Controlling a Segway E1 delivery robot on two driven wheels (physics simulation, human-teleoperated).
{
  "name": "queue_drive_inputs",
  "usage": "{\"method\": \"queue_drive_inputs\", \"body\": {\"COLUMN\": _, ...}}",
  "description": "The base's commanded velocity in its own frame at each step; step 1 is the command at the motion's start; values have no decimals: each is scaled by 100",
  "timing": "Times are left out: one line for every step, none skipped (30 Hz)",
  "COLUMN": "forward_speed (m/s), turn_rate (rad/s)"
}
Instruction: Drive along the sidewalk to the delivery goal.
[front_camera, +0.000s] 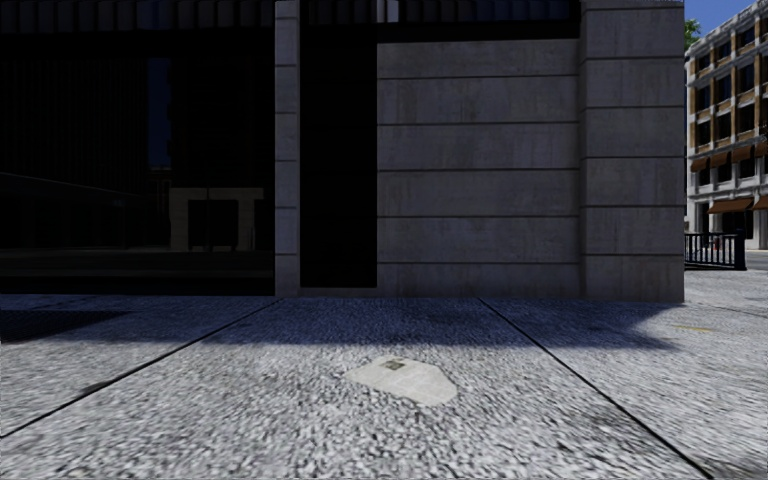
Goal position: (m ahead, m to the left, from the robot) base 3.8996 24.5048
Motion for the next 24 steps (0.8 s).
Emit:
{"method": "queue_drive_inputs", "body": {"forward_speed": 189, "turn_rate": 0}}
{"method": "queue_drive_inputs", "body": {"forward_speed": 184, "turn_rate": 0}}
{"method": "queue_drive_inputs", "body": {"forward_speed": 182, "turn_rate": 0}}
{"method": "queue_drive_inputs", "body": {"forward_speed": 182, "turn_rate": 0}}
{"method": "queue_drive_inputs", "body": {"forward_speed": 182, "turn_rate": 0}}
{"method": "queue_drive_inputs", "body": {"forward_speed": 182, "turn_rate": 0}}
{"method": "queue_drive_inputs", "body": {"forward_speed": 182, "turn_rate": 0}}
{"method": "queue_drive_inputs", "body": {"forward_speed": 182, "turn_rate": 0}}
{"method": "queue_drive_inputs", "body": {"forward_speed": 182, "turn_rate": 0}}
{"method": "queue_drive_inputs", "body": {"forward_speed": 172, "turn_rate": 0}}
{"method": "queue_drive_inputs", "body": {"forward_speed": 157, "turn_rate": 0}}
{"method": "queue_drive_inputs", "body": {"forward_speed": 146, "turn_rate": 0}}
{"method": "queue_drive_inputs", "body": {"forward_speed": 135, "turn_rate": 0}}
{"method": "queue_drive_inputs", "body": {"forward_speed": 129, "turn_rate": 0}}
{"method": "queue_drive_inputs", "body": {"forward_speed": 129, "turn_rate": 0}}
{"method": "queue_drive_inputs", "body": {"forward_speed": 121, "turn_rate": 0}}
{"method": "queue_drive_inputs", "body": {"forward_speed": 116, "turn_rate": 0}}
{"method": "queue_drive_inputs", "body": {"forward_speed": 115, "turn_rate": 0}}
{"method": "queue_drive_inputs", "body": {"forward_speed": 115, "turn_rate": 0}}
{"method": "queue_drive_inputs", "body": {"forward_speed": 115, "turn_rate": 0}}
{"method": "queue_drive_inputs", "body": {"forward_speed": 115, "turn_rate": 0}}
{"method": "queue_drive_inputs", "body": {"forward_speed": 115, "turn_rate": 0}}
{"method": "queue_drive_inputs", "body": {"forward_speed": 115, "turn_rate": 0}}
{"method": "queue_drive_inputs", "body": {"forward_speed": 115, "turn_rate": 0}}
